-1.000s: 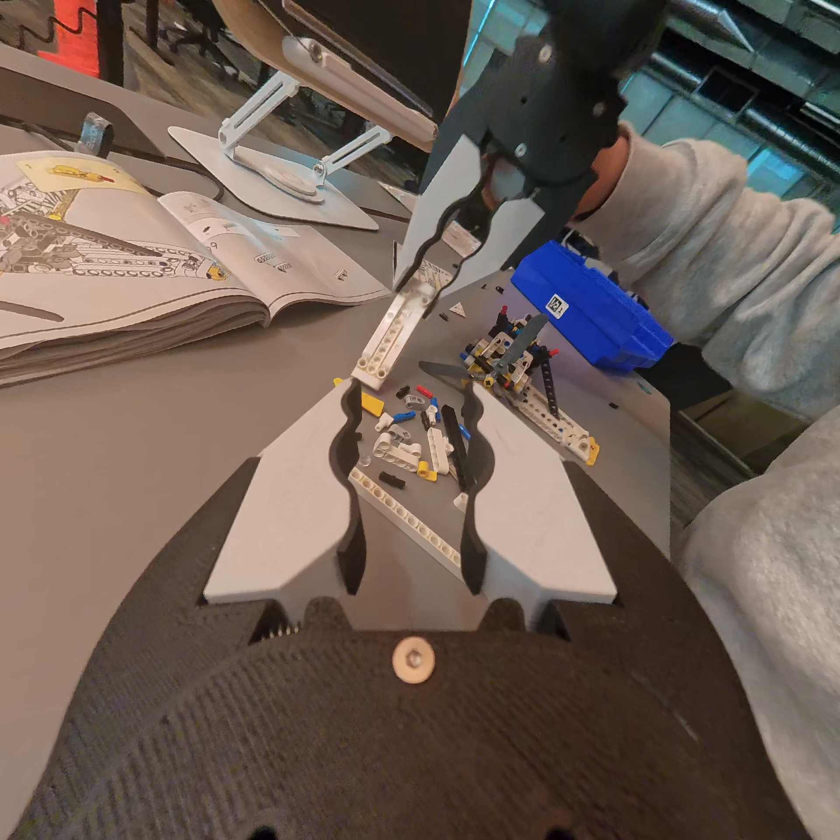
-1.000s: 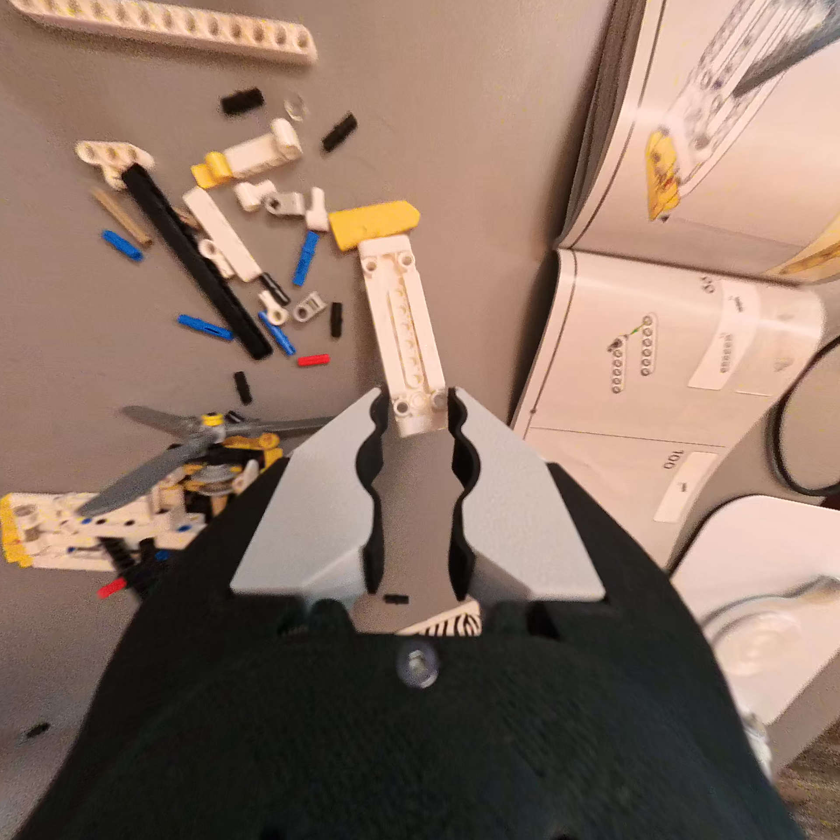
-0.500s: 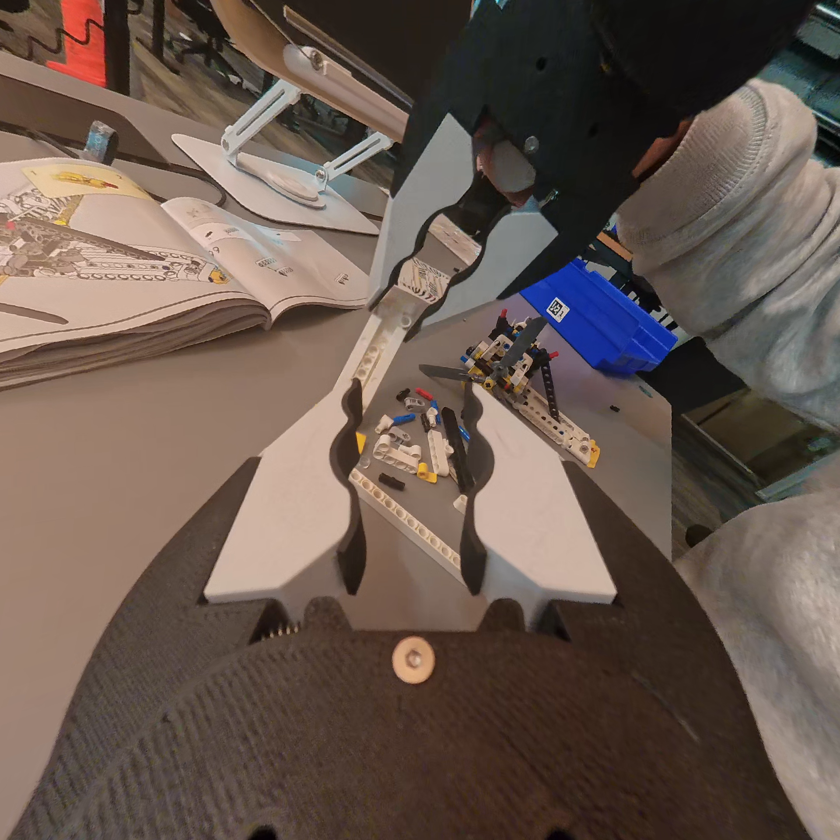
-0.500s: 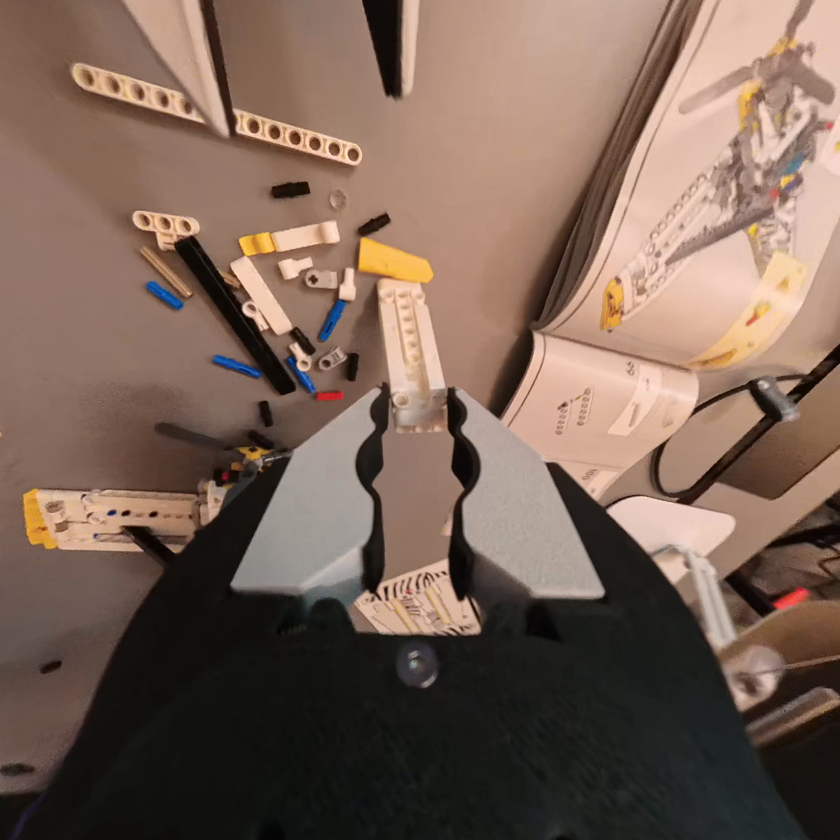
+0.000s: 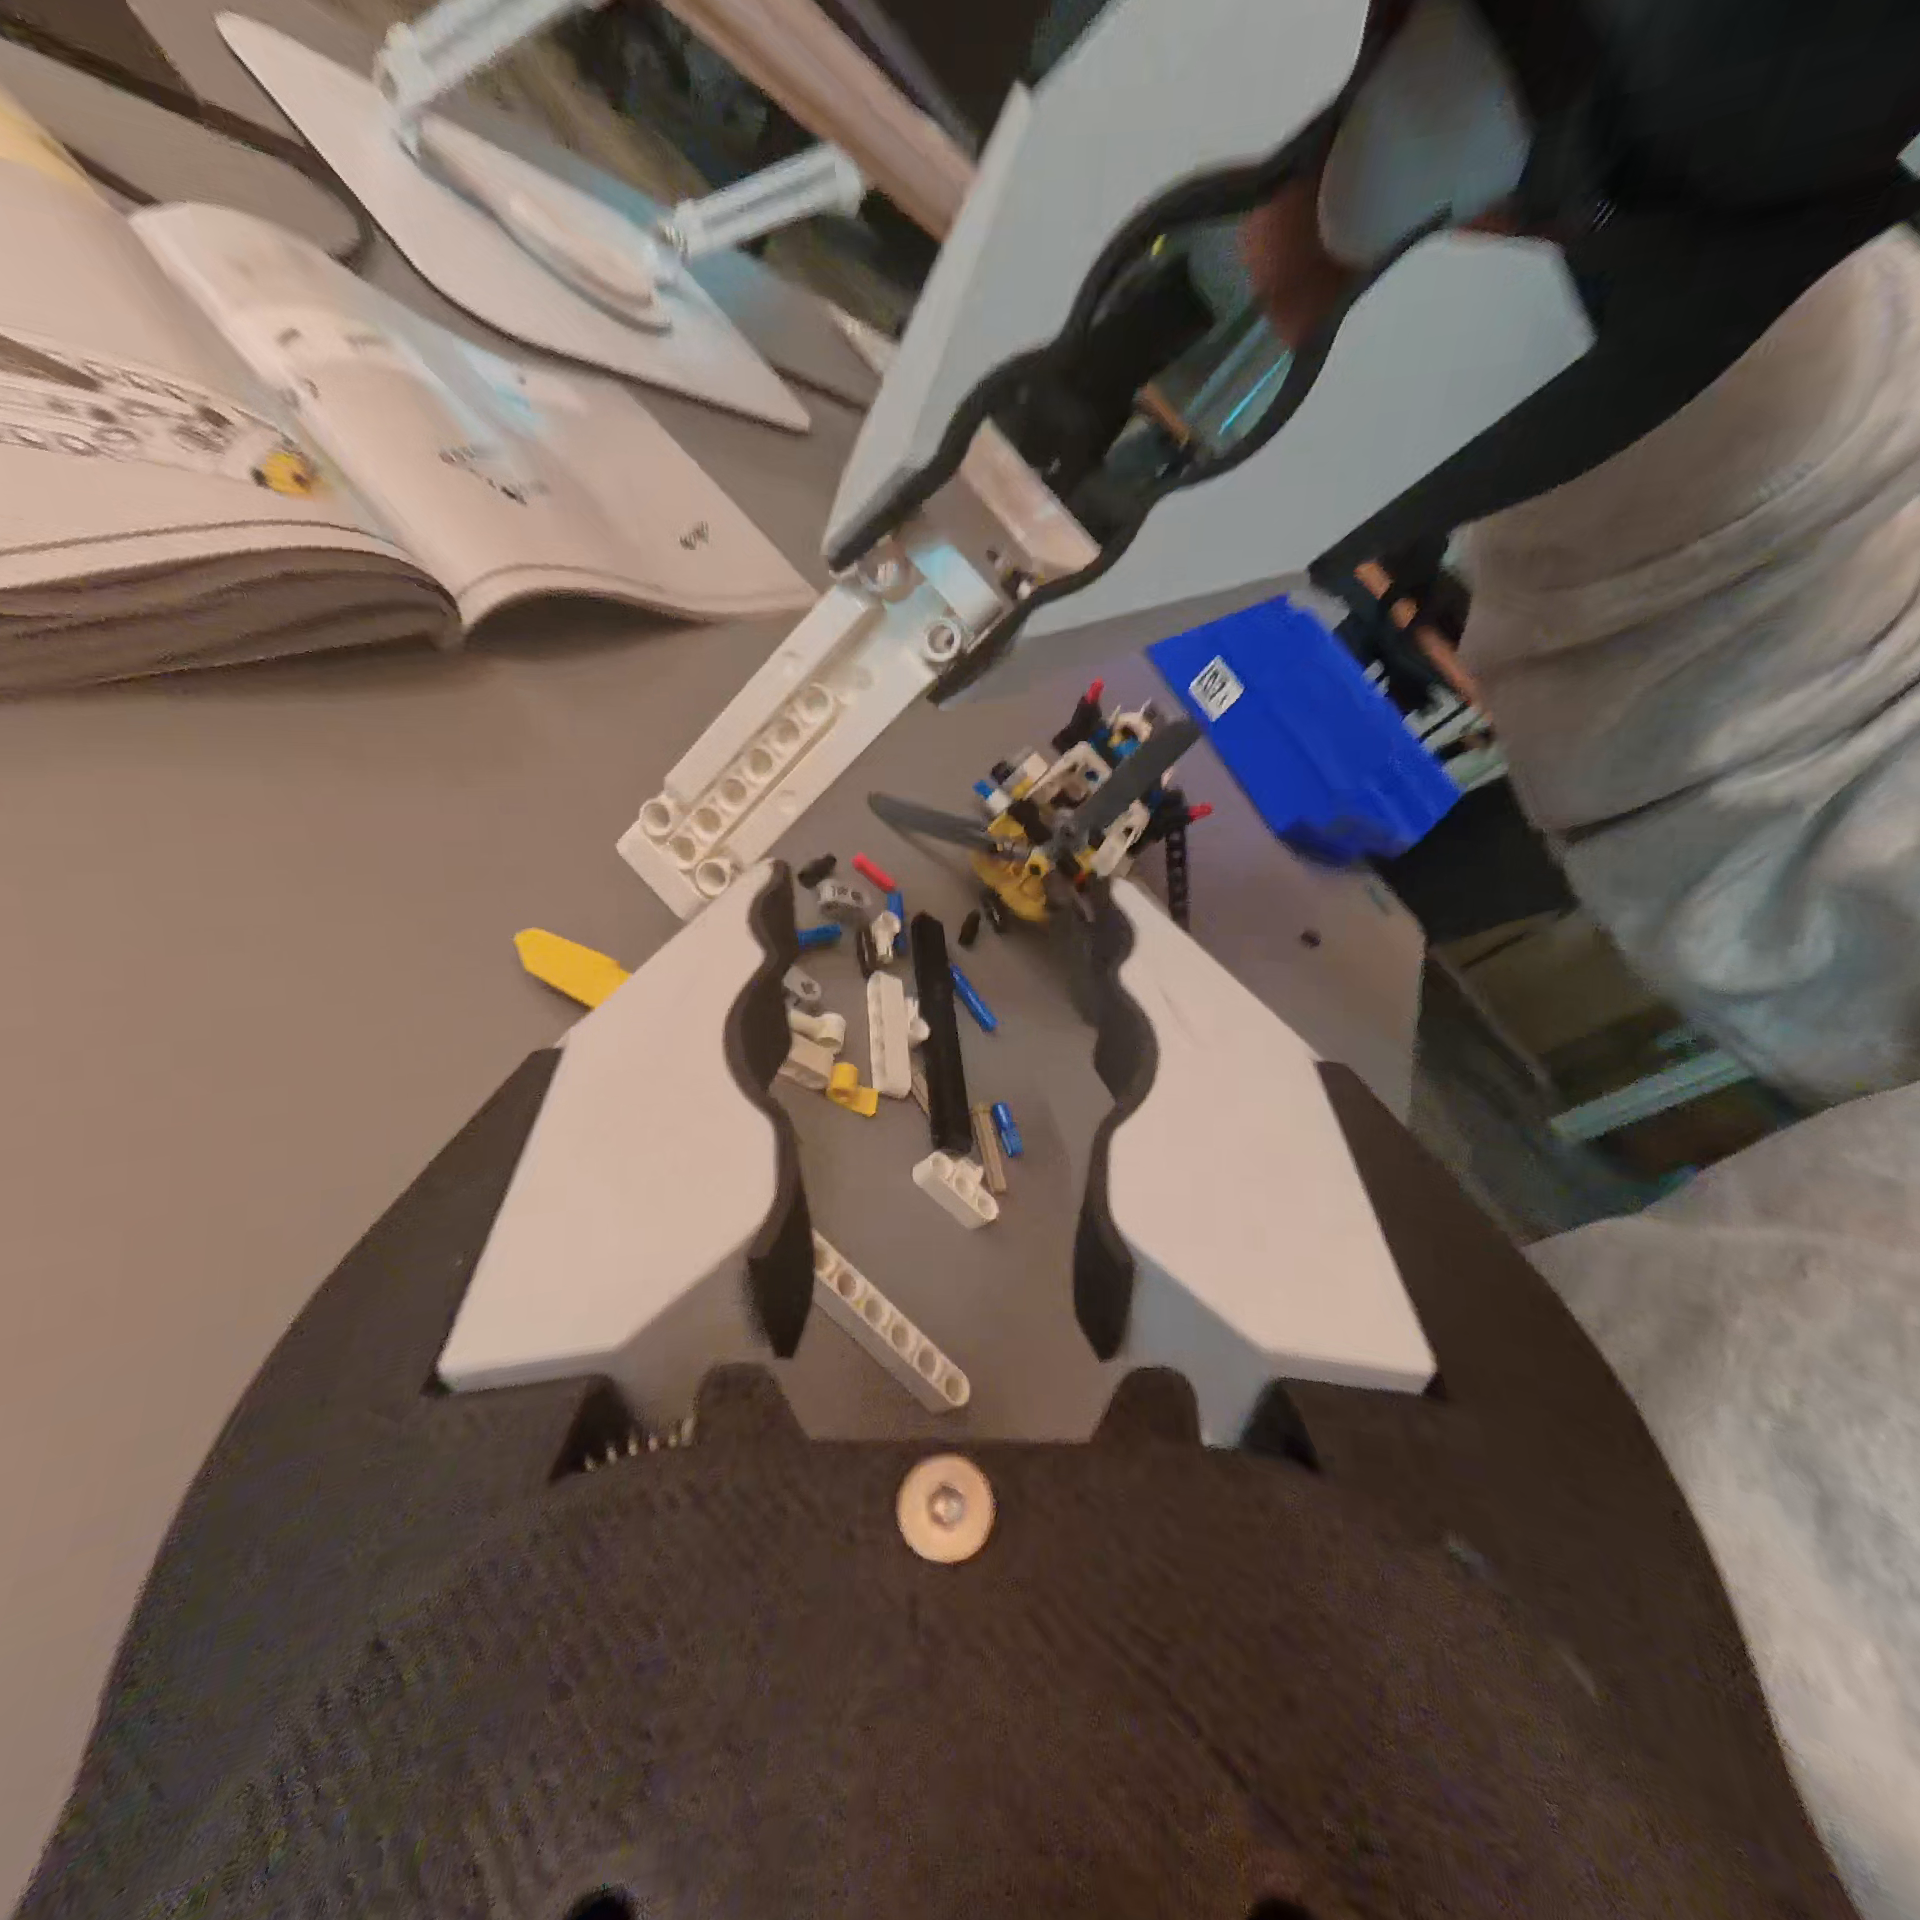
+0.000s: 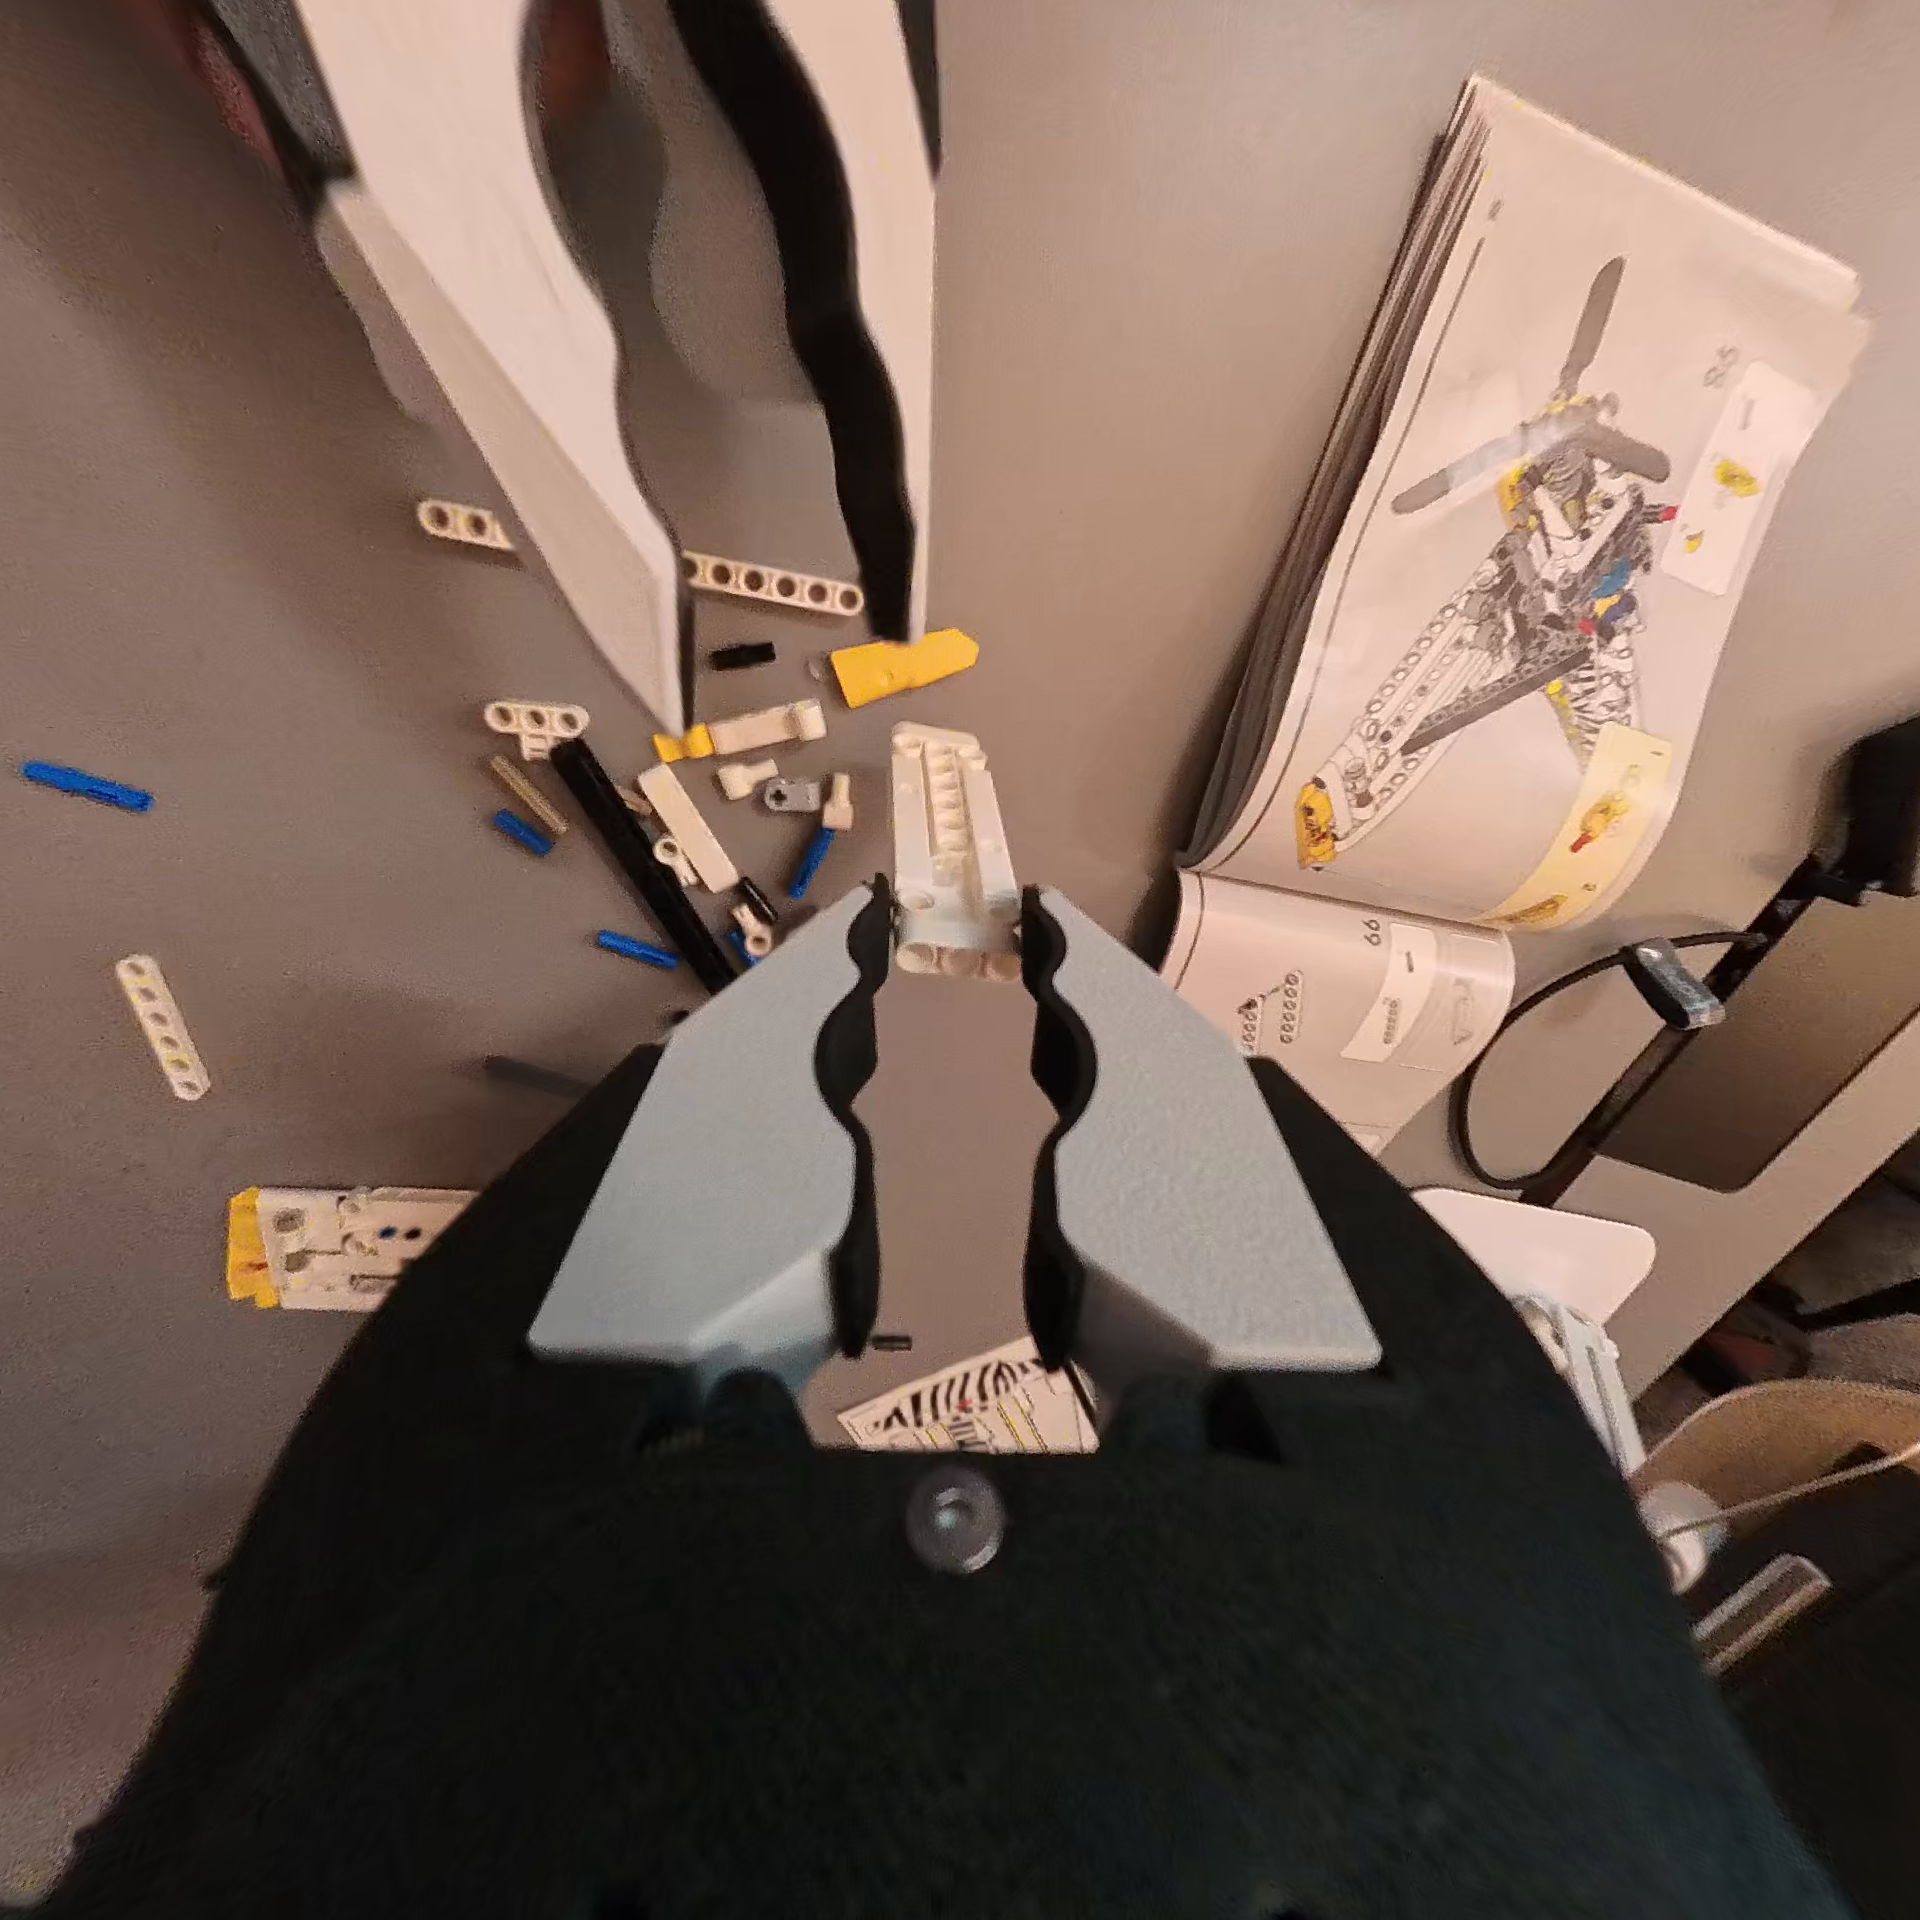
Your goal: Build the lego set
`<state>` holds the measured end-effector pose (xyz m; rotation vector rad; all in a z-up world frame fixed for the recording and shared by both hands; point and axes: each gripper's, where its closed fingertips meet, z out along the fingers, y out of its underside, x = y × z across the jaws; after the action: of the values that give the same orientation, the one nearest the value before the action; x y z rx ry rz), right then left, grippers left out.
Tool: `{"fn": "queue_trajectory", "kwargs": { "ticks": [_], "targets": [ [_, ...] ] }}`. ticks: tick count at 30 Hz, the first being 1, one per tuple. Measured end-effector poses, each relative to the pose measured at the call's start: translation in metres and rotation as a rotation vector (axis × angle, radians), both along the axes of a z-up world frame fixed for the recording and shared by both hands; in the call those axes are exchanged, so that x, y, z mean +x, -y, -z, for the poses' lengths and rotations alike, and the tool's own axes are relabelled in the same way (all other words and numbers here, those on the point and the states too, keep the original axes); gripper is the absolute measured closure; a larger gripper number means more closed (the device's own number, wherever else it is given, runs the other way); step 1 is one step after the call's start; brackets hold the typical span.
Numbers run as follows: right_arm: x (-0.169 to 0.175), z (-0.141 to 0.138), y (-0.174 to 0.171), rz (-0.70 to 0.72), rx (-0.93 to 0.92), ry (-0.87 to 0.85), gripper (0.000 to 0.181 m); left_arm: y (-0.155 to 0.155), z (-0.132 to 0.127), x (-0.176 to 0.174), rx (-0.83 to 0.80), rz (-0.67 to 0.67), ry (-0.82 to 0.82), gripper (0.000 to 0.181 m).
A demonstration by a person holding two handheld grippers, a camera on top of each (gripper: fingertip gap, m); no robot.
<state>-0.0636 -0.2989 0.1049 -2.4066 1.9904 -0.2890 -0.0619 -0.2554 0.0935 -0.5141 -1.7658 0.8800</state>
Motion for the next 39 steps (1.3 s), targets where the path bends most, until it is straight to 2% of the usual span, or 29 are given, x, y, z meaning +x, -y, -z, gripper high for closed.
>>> {"fn": "queue_trajectory", "kwargs": {
  "ticks": [3,6,10,13,16,21,24,27,30,34,39],
  "targets": [
    [0.004,-0.002,-0.003,0.004,-0.019,0.038,0.158,-0.001,0.002,-0.010,-0.033,-0.022,0.069,0.110],
    [0.004,-0.004,-0.010,0.014,-0.010,0.065,0.158,0.000,0.000,-0.019,-0.041,-0.029,0.092,0.107],
    [0.001,-0.009,-0.015,0.032,-0.023,0.096,0.158,-0.006,-0.003,-0.039,-0.016,0.038,0.073,0.104],
    [0.004,-0.012,-0.019,0.042,-0.001,0.154,0.181,-0.009,0.002,-0.047,-0.023,0.065,0.113,0.104],
    [0.003,-0.004,-0.012,0.058,-0.001,0.154,0.181,-0.003,0.012,-0.037,-0.031,0.025,0.151,0.104],
    [-0.009,0.012,0.014,0.144,-0.022,0.136,0.181,0.013,0.010,-0.004,-0.016,-0.061,0.069,0.114],
    [-0.020,0.002,0.021,0.193,-0.021,0.175,0.179,0.022,0.008,0.015,0.004,-0.118,-0.034,0.122],
    [-0.036,-0.003,0.019,0.227,-0.023,0.169,0.172,0.025,-0.009,0.025,0.057,-0.118,-0.202,0.125],
    [-0.047,0.009,0.004,0.201,0.006,0.130,0.164,0.029,-0.014,0.033,0.047,-0.147,-0.243,0.127],
    [-0.051,0.042,-0.019,0.083,0.064,0.011,0.150,0.027,-0.012,0.033,0.042,-0.143,-0.224,0.127],
    [-0.061,0.076,-0.019,-0.098,0.021,-0.205,0.141,0.029,-0.010,0.036,0.018,-0.167,-0.197,0.127]
  ]
}}
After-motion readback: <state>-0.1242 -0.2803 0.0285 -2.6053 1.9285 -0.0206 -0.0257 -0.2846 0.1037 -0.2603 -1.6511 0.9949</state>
